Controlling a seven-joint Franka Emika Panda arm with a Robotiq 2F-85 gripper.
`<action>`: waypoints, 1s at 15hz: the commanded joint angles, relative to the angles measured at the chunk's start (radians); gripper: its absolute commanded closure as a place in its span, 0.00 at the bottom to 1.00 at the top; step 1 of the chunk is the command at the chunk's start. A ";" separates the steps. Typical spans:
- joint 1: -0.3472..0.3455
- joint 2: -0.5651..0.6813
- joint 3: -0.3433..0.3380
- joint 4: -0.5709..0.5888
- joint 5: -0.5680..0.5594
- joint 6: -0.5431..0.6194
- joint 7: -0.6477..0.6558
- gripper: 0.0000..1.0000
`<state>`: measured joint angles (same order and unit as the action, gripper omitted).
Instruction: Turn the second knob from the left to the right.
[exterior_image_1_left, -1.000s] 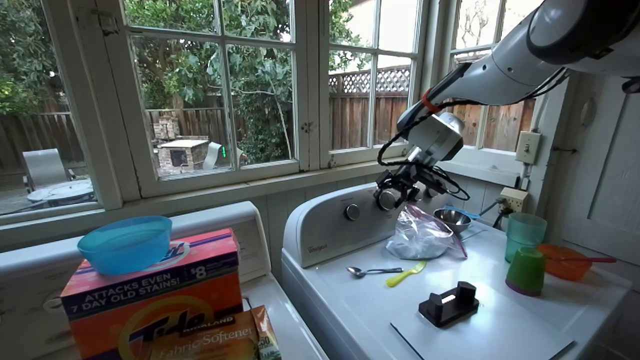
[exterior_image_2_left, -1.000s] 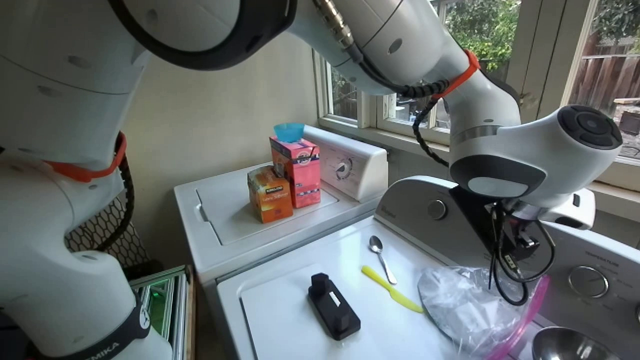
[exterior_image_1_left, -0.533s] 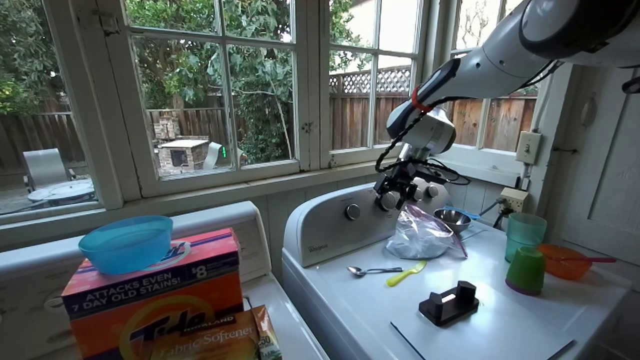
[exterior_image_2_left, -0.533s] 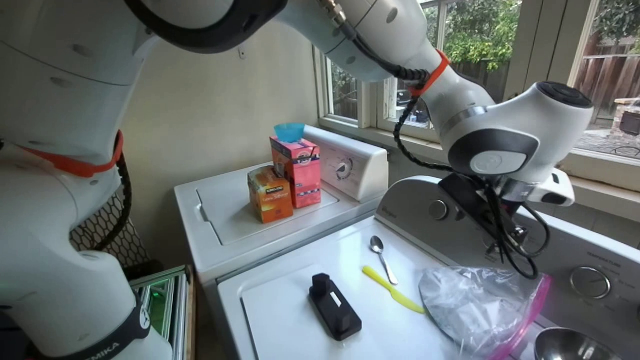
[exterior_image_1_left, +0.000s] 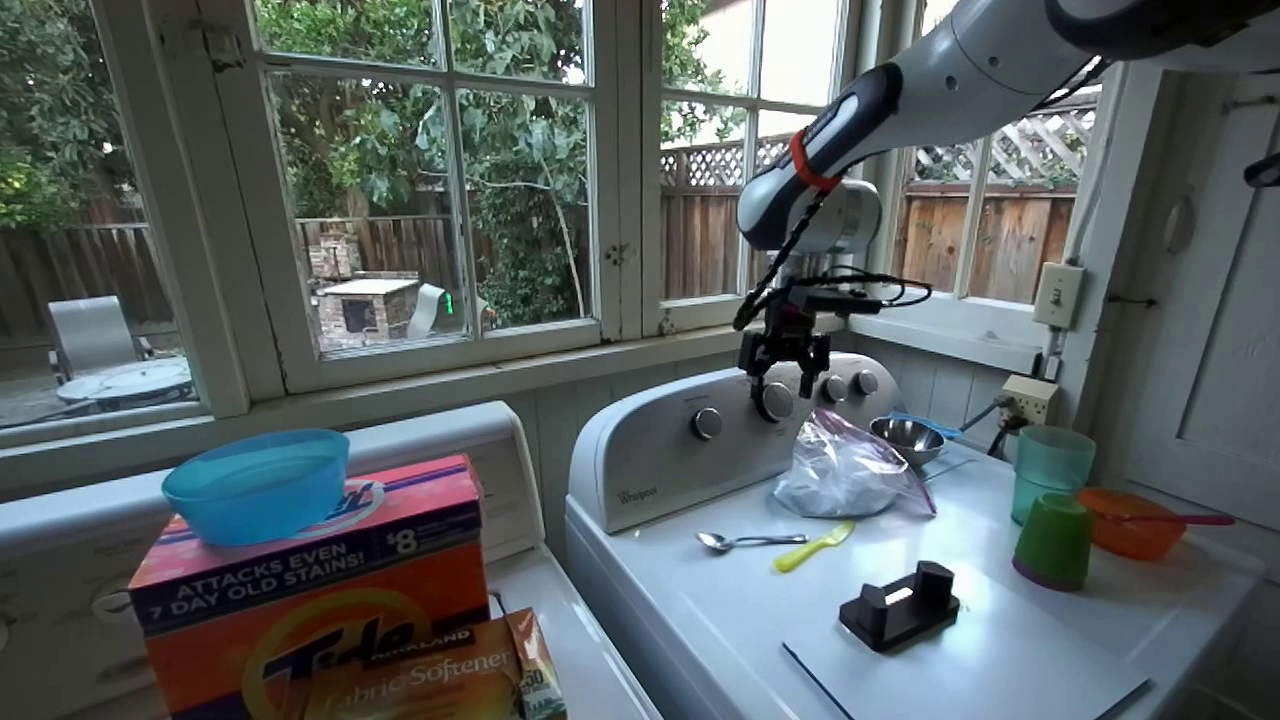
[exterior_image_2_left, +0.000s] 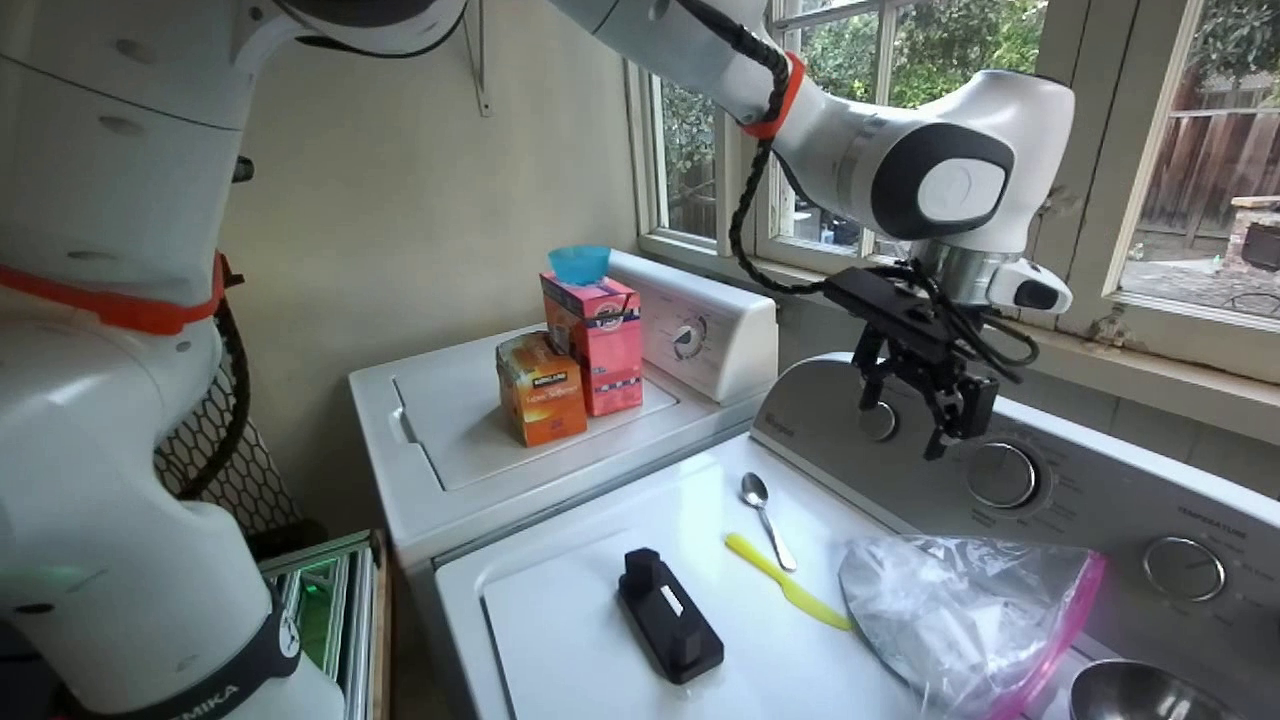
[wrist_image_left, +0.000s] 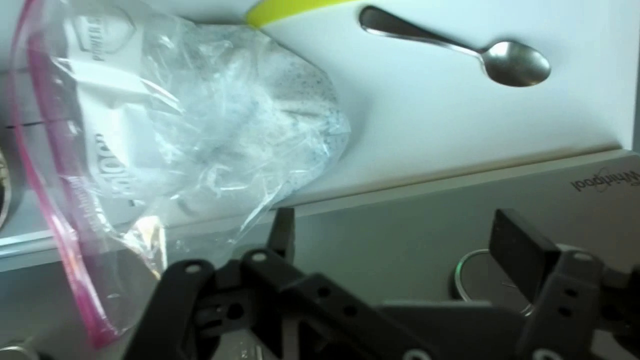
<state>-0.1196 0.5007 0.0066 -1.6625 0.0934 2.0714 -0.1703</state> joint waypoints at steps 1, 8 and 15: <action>0.047 -0.066 -0.056 -0.028 -0.127 -0.047 0.073 0.00; 0.021 -0.198 -0.058 -0.083 -0.130 0.025 0.031 0.00; 0.008 -0.238 -0.045 -0.096 -0.073 0.065 -0.098 0.00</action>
